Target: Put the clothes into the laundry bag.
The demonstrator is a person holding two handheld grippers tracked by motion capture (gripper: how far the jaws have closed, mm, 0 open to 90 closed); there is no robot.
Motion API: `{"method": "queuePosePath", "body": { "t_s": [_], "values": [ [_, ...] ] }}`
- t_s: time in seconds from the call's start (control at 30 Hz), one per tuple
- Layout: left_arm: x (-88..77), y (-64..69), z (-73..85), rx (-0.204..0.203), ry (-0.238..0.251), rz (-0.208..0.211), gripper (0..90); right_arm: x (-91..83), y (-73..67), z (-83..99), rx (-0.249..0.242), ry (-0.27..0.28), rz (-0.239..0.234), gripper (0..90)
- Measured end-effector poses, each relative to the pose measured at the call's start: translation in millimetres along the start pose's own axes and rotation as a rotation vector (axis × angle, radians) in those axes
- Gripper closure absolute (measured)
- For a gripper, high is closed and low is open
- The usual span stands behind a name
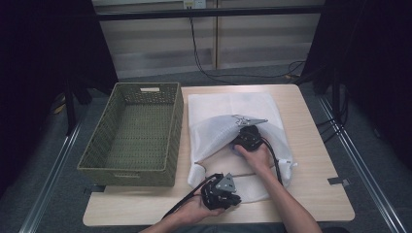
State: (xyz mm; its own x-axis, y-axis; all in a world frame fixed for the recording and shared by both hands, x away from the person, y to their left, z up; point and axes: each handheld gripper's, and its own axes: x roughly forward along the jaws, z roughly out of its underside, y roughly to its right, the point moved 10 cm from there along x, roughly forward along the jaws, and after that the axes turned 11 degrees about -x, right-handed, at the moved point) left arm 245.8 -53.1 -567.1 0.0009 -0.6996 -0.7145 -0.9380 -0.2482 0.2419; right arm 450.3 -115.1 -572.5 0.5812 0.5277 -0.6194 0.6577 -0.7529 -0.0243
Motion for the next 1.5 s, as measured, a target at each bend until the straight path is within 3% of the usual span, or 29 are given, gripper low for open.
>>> {"method": "queuePosePath", "body": {
  "t_s": [0.1,0.13,0.47,0.73,0.8,0.83,1.0,1.03,1.07,1.13,1.17,1.37,1.5],
  "values": [
    [1.0,0.5,-0.9,-0.006,0.015,0.004,85.5,1.0,2.2,-0.6,0.007,0.007,0.004,86.0],
    [-1.3,-0.1,1.2,0.004,-0.019,-0.001,85.5,1.7,3.0,-1.0,0.008,0.007,0.008,86.1],
    [1.1,2.3,-0.4,0.004,0.016,0.002,86.0,-1.3,1.2,-1.2,0.009,0.009,0.004,81.7],
    [0.3,1.4,-0.1,0.002,0.008,-0.004,86.1,-21.0,-16.3,0.2,-0.039,-0.023,-0.067,73.4],
    [-3.6,-1.2,2.6,0.018,-0.032,-0.014,85.9,-28.4,-20.5,1.5,-0.046,-0.029,-0.091,72.8],
    [-2.9,-1.3,2.0,0.001,-0.009,-0.006,85.9,-32.4,-21.8,1.8,-0.047,-0.027,-0.099,72.7],
    [-4.1,-3.4,2.8,-0.007,-0.001,-0.002,86.0,-55.1,-31.4,2.9,-0.085,-0.008,-0.176,73.0],
    [-6.4,-2.5,4.8,-0.002,-0.033,0.020,85.9,-60.6,-33.4,3.0,-0.102,0.001,-0.189,73.4],
    [-4.8,-3.4,3.5,-0.008,-0.009,-0.005,85.9,-65.9,-34.9,3.3,-0.113,0.009,-0.198,73.7],
    [-4.6,-3.9,3.5,-0.006,-0.003,-0.010,85.9,-76.8,-37.1,3.0,-0.118,0.027,-0.209,74.7],
    [-5.9,-4.6,4.8,0.001,-0.023,-0.014,85.9,-82.0,-37.7,2.0,-0.120,0.039,-0.213,75.2],
    [-5.5,-4.5,4.4,-0.001,-0.018,-0.013,85.9,-103.2,-30.3,-16.1,-0.118,0.126,-0.192,80.0],
    [-5.5,-4.4,4.4,0.000,-0.019,-0.010,85.9,-97.0,-16.3,-24.0,-0.126,0.132,-0.150,84.2]
  ]
}}
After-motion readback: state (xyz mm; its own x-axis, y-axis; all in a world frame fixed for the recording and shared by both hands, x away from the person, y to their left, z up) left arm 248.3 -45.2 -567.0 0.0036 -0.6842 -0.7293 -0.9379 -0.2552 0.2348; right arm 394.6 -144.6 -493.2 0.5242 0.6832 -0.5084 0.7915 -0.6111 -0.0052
